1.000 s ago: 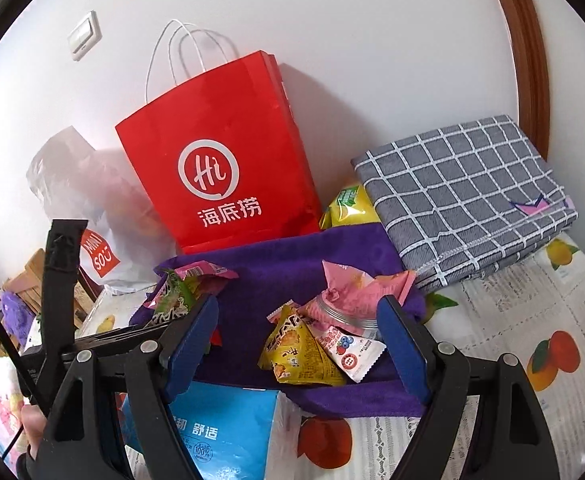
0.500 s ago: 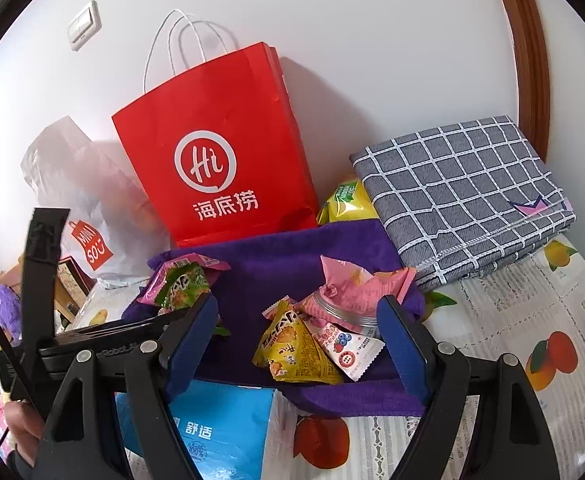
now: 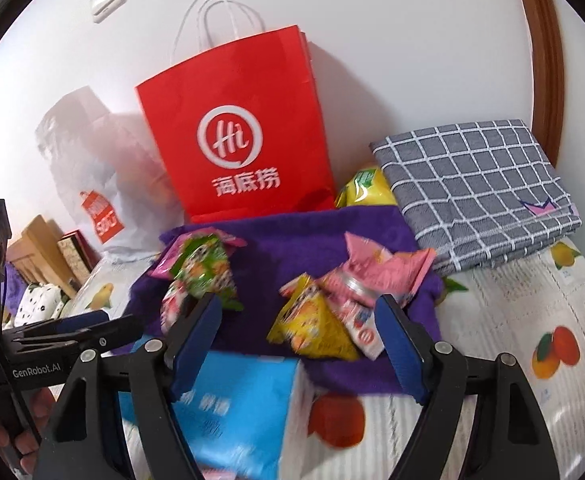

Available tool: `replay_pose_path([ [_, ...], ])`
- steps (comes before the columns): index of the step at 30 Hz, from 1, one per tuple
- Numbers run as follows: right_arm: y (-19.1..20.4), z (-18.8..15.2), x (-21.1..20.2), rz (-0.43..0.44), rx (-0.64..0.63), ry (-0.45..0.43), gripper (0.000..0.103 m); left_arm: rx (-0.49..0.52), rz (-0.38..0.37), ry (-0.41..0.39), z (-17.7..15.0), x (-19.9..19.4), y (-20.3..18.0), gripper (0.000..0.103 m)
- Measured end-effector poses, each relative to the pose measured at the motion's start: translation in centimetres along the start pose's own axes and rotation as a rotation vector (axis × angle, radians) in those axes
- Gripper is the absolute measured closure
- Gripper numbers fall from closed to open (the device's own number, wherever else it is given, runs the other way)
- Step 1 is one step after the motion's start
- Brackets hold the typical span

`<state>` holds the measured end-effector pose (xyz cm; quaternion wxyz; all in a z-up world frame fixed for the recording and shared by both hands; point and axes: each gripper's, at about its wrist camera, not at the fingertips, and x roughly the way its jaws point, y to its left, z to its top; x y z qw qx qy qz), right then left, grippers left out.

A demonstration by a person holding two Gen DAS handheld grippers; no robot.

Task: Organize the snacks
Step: 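Grasp the pink peach candy bag with the right tool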

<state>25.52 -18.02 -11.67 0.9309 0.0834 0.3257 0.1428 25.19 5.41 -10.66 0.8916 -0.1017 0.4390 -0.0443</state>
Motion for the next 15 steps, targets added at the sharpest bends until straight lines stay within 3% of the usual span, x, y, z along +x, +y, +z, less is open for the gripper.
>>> replay_pose_path([
  [8, 1.8, -4.1, -6.0, 0.027, -0.055, 0.033, 0.025, 0.020, 0.003, 0.011, -3.3, -2.4, 0.7, 0.026],
  [15, 2.6, -9.0, -5.7, 0.015, -0.077, 0.139, 0.026, 0.035, 0.024, 0.044, -6.2, -3.1, 2.1, 0.026],
])
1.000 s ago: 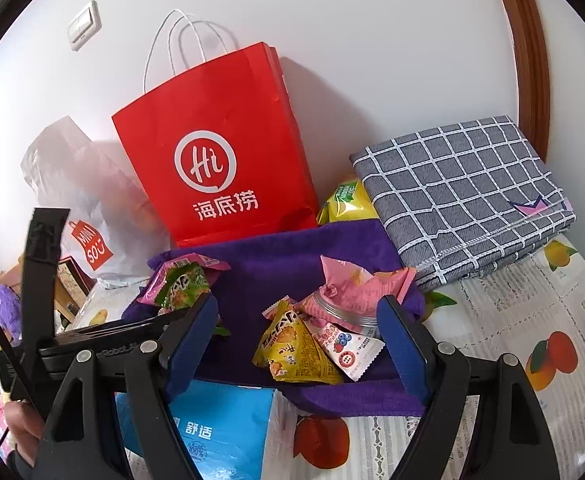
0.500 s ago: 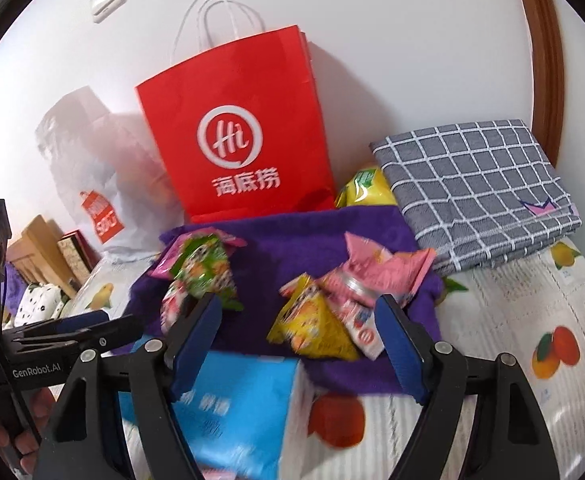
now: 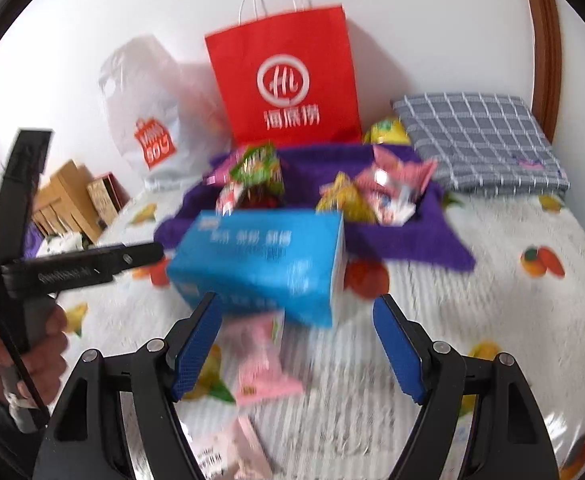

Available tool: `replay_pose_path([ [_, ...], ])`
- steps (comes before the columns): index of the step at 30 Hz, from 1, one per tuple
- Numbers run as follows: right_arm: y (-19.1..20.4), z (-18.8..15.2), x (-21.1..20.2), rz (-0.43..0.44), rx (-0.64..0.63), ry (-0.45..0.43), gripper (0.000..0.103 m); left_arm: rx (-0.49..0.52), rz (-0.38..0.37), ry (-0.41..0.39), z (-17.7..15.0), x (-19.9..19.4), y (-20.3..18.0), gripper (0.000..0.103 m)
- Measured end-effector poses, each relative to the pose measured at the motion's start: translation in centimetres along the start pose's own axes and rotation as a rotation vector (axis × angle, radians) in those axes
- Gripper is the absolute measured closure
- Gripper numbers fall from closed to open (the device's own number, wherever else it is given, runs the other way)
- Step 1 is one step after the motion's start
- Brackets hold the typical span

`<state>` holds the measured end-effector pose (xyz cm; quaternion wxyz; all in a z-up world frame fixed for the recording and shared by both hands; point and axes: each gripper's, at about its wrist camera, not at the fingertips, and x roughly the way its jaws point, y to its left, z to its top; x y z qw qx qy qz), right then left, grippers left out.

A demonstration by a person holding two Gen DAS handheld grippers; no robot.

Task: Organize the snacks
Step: 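Grasp the pink peach candy bag with the right tool, then grasp the pink biscuit packet with the left tool while the right tool holds the peach candy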

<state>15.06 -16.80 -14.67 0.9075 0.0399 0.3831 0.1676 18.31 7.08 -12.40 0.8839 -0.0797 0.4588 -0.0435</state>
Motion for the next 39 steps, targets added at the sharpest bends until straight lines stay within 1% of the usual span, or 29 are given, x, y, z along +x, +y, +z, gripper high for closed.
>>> replay_pose_path([
  [4, 1.0, -1.2, 1.7, 0.005, -0.022, 0.062, 0.033, 0.003, 0.017, 0.012, -1.7, -0.4, 1.5, 0.026],
  [6, 1.6, -1.4, 2.6, 0.011, -0.040, 0.080, 0.033, 0.001, 0.024, 0.025, -2.4, -0.2, 2.2, 0.026],
  [10, 2.9, -2.0, 4.7, -0.024, -0.087, 0.130, 0.033, 0.017, 0.040, 0.046, -3.5, 0.0, 3.2, 0.026],
  [11, 3.2, -2.3, 5.2, -0.029, -0.097, 0.149, 0.035, 0.015, 0.038, 0.047, -3.8, 0.0, 3.4, 0.026],
  [14, 3.7, -2.9, 6.1, -0.012, -0.111, 0.182, 0.036, -0.002, 0.029, 0.057, -4.4, 0.1, 4.2, 0.026],
  [15, 3.9, -3.2, 6.3, -0.027, -0.123, 0.180, 0.036, -0.007, 0.023, 0.061, -4.6, 0.2, 4.4, 0.026],
  [16, 4.2, -3.3, 6.3, -0.055, -0.144, 0.168, 0.039, -0.012, 0.017, 0.066, -4.8, 0.3, 4.6, 0.026],
  [17, 4.5, -3.5, 6.4, -0.089, -0.171, 0.162, 0.043, -0.015, 0.016, 0.068, -4.9, 0.3, 4.6, 0.026],
  [18, 4.6, -3.6, 6.3, -0.089, -0.179, 0.153, 0.047, -0.015, 0.015, 0.070, -5.1, 0.4, 4.6, 0.026],
  [19, 4.7, -3.6, 6.2, -0.082, -0.180, 0.150, 0.059, -0.013, 0.014, 0.072, -5.2, 0.5, 4.6, 0.026],
  [24, 4.5, -4.0, 5.4, -0.075, -0.179, 0.137, 0.061, -0.005, 0.001, 0.088, -5.9, 0.8, 4.0, 0.026],
  [27, 3.8, -4.1, 3.9, -0.072, -0.152, 0.098, 0.061, 0.015, -0.011, 0.098, -6.6, 0.9, 3.4, 0.026],
  [29, 3.3, -4.0, 3.0, -0.075, -0.136, 0.077, 0.061, 0.040, 0.009, 0.084, -7.0, 0.9, 2.8, 0.026],
  [33, 1.5, -4.4, 1.3, -0.123, -0.110, 0.034, 0.061, 0.080, 0.036, 0.066, -7.7, 0.9, 2.1, 0.024],
  [35, 0.1, -4.8, 0.9, -0.161, -0.091, 0.032, 0.061, 0.085, 0.047, 0.051, -7.9, 0.9, 1.9, 0.022],
  [37, -1.2, -5.0, 0.9, -0.183, -0.074, 0.030, 0.061, 0.089, 0.053, 0.034, -8.1, 1.0, 1.8, 0.020],
  [39, -2.4, -5.2, 1.0, -0.164, -0.027, 0.042, 0.061, 0.094, 0.059, 0.015, -8.3, 1.0, 1.7, 0.019],
])
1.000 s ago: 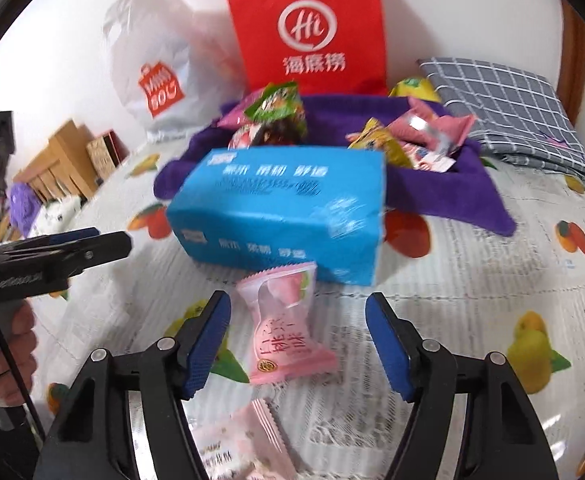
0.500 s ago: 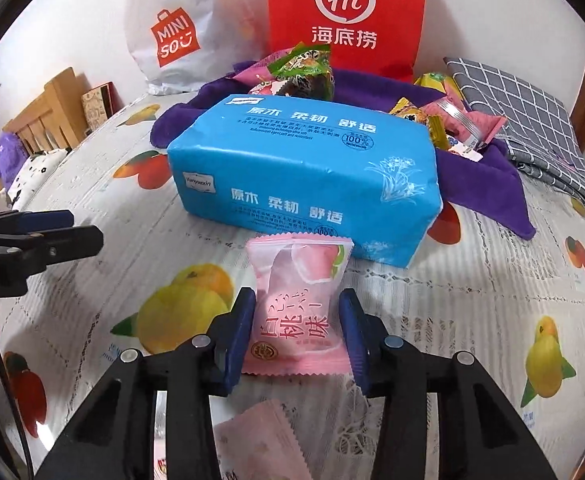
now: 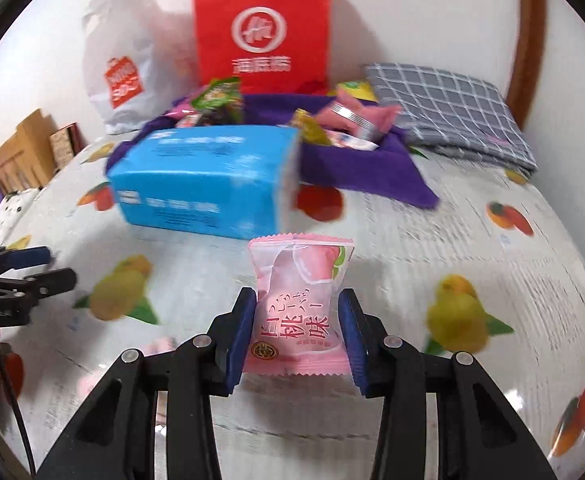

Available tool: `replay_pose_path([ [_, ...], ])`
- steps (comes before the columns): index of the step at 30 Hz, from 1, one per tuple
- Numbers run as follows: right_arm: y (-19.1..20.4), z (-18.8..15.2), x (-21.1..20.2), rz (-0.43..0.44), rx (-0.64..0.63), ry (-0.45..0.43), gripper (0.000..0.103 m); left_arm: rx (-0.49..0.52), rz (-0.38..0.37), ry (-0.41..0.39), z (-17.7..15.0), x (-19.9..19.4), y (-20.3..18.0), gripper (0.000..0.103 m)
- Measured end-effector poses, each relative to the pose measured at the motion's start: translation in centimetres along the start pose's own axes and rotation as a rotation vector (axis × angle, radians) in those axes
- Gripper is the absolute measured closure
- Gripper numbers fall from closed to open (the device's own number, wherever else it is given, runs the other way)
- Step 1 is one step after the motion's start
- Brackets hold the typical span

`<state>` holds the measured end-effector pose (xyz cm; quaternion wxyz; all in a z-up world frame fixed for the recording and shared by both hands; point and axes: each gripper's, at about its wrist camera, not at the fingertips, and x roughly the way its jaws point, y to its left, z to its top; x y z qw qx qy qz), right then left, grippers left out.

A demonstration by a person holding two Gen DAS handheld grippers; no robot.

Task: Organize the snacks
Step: 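Grasp the pink biscuit packet with the left tool while the right tool holds the peach candy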

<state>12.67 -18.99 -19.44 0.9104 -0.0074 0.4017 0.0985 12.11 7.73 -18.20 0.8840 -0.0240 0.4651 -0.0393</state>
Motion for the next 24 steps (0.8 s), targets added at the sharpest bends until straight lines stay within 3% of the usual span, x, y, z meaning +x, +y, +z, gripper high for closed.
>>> replay_pose_path([
  [12, -2.7, -0.3, 1.2, 0.097, 0.128, 0.039, 0.060, 0.000, 0.019, -0.007, -0.1, 0.0, -0.2, 0.018],
  [24, -1.3, -0.2, 1.4, 0.070, 0.039, 0.059, 0.060, 0.026, 0.030, 0.007, -0.2, 0.2, -0.7, 0.011],
])
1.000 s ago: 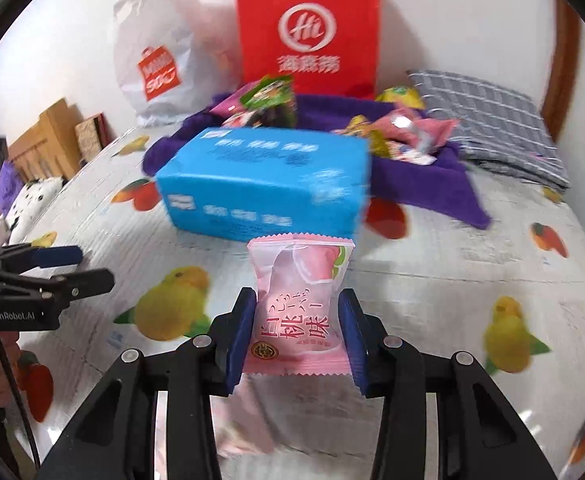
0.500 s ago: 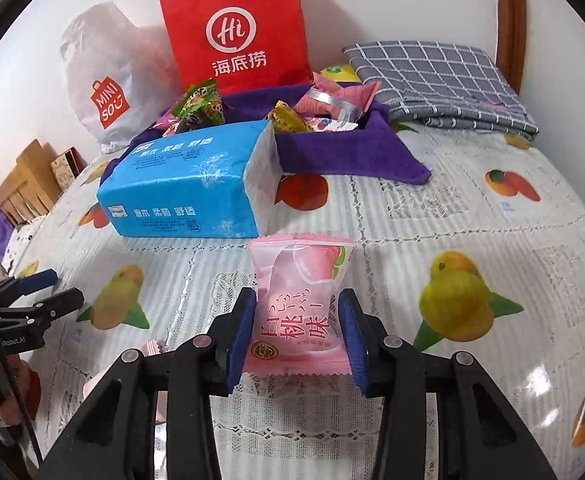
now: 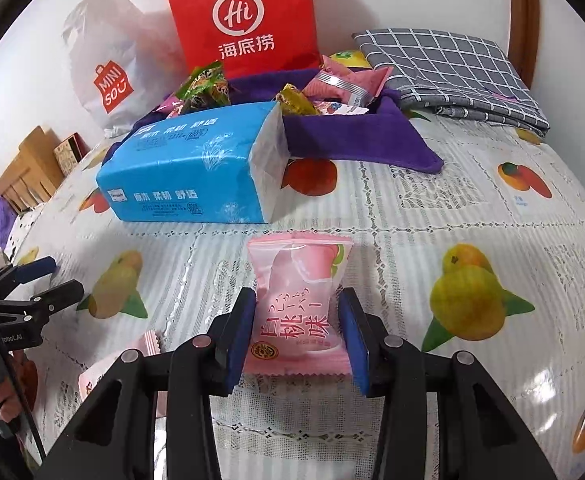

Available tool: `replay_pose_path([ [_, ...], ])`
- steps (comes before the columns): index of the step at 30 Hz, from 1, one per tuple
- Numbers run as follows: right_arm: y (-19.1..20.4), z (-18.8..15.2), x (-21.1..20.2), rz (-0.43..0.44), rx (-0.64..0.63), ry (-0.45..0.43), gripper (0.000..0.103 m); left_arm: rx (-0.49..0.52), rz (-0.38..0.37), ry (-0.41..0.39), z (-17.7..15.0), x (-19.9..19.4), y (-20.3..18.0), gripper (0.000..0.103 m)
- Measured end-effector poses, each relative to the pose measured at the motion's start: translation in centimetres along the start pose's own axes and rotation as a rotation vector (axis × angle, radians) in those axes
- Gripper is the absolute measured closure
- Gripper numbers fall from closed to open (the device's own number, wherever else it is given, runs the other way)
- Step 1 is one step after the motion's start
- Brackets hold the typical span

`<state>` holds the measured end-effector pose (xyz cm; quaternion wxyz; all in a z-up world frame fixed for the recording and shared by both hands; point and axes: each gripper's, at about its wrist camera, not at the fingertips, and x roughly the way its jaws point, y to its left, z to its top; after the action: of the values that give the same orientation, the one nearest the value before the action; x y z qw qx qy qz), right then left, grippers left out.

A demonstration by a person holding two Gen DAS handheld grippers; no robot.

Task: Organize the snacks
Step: 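Grasp the pink biscuit packet with the left tool while the right tool holds the peach candy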

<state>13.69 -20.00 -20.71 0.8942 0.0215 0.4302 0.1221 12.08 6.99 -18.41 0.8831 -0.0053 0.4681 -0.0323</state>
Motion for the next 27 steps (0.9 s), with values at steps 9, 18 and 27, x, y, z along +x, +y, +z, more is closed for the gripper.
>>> replay_pose_path([
  [9, -0.9, -0.3, -1.1, -0.015, 0.018, -0.018, 0.061, 0.066, -0.074, 0.025, -0.5, -1.1, -1.9, 0.012],
  [18, -3.5, -0.6, -4.9, -0.058, 0.081, -0.069, 0.061, 0.175, -0.180, 0.046, -1.0, -1.8, -6.4, 0.012],
  [27, -5.5, -2.2, -6.6, -0.090, 0.120, -0.076, 0.061, 0.150, -0.336, 0.079, -0.6, -2.4, -7.8, 0.012],
])
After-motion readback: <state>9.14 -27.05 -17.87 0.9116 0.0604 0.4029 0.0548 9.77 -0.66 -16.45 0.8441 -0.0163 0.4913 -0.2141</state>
